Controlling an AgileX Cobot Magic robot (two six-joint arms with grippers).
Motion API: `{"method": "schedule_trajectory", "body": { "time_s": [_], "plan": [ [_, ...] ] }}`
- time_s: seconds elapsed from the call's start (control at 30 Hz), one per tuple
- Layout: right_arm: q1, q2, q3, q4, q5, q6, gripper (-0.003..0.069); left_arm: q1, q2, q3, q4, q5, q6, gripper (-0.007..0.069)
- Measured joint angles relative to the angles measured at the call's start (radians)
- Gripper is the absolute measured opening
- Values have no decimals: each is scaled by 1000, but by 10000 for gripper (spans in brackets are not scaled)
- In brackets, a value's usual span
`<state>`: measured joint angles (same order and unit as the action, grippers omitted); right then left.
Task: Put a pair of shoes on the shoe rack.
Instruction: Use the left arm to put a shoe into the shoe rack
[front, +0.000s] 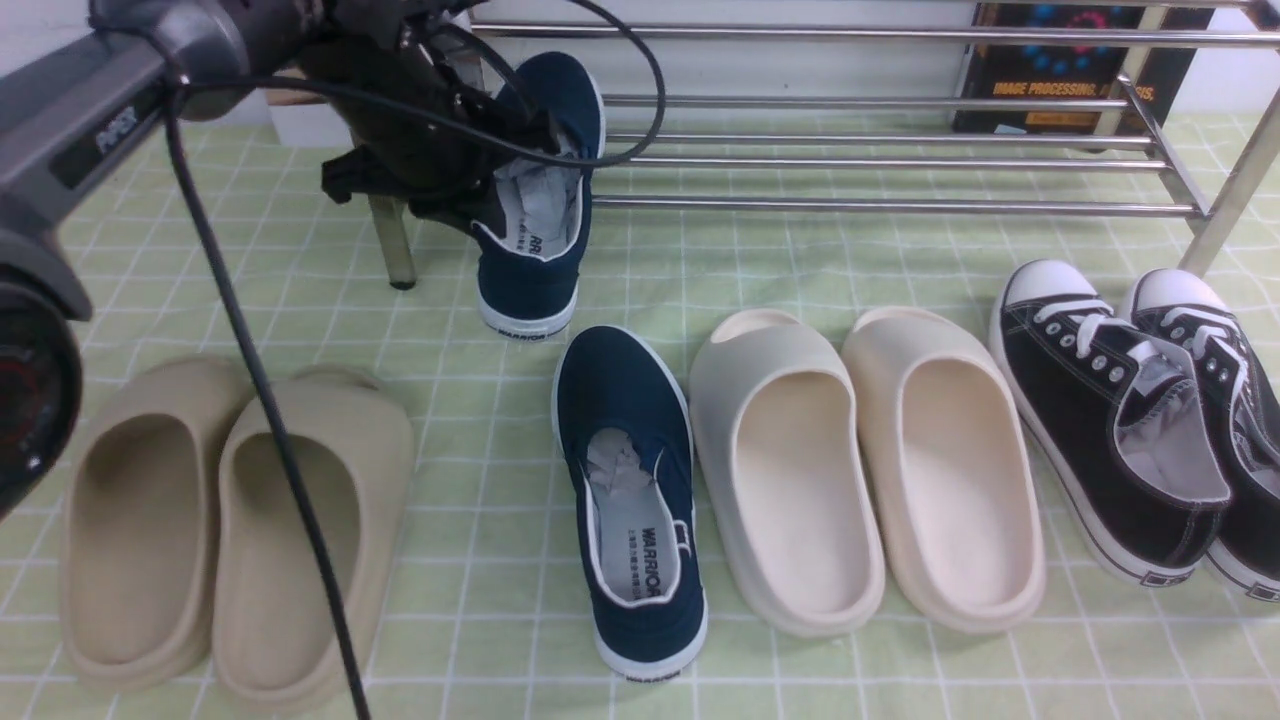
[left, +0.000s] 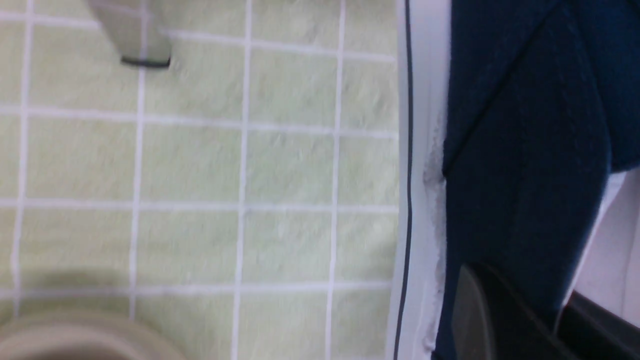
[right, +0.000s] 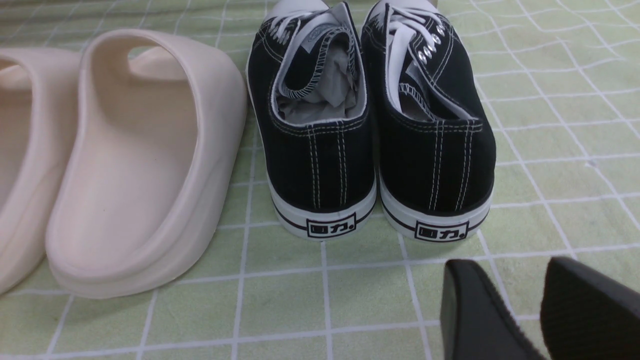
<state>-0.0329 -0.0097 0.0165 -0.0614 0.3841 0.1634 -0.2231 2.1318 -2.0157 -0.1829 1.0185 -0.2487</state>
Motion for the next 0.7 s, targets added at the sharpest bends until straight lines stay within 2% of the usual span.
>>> {"method": "schedule_trajectory", "body": {
  "time_s": [0.3, 0.7],
  "plan": [
    [0, 0, 0, 0, 0, 0, 246, 0, 123, -191, 68, 23, 3, 17],
    [0, 0, 0, 0, 0, 0, 246, -1, 142, -217, 107, -47, 3, 17]
  ]
}}
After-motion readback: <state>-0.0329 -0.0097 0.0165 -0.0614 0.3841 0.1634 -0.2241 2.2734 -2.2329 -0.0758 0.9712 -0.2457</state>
